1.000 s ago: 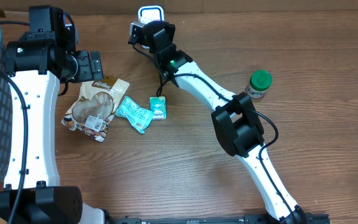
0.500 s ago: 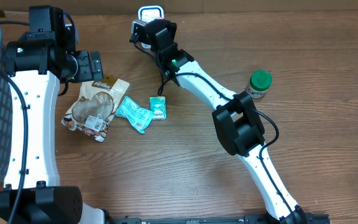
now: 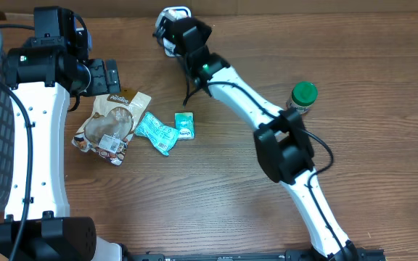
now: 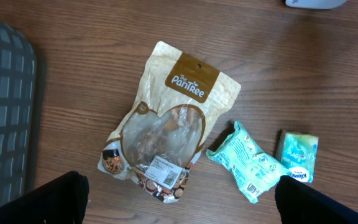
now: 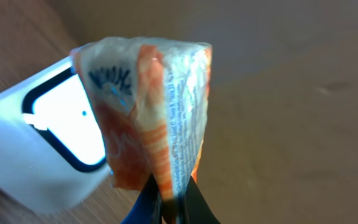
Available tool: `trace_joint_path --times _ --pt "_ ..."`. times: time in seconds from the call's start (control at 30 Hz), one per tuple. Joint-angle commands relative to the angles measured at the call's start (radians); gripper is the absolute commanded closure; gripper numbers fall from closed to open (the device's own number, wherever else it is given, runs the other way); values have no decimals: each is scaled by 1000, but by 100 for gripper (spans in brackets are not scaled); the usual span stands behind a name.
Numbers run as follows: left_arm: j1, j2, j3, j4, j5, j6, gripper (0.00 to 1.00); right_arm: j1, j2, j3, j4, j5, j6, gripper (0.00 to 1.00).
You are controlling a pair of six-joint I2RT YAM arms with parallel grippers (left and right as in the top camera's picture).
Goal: Scan the item barcode
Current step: 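Carry the orange box right and set it beside the jar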
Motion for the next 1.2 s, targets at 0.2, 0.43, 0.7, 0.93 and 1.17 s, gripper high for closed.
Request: trace_joint_path --times 0.2,0.43,0.7,0.93,1.17 --pt "1 -13 12 1 4 -10 0 -50 -486 10 -453 -106 612 96" --pt "1 -13 12 2 4 -10 0 -126 -613 9 -923 -401 877 96" --pt "1 -13 12 1 4 -10 1 -207 -574 -131 -1197 -573 920 96" --pt "1 -13 12 1 4 -10 1 -209 -573 -422 -1070 -572 920 96" --pt "1 -13 12 1 4 -10 0 -237 -573 -631 -925 -555 921 96"
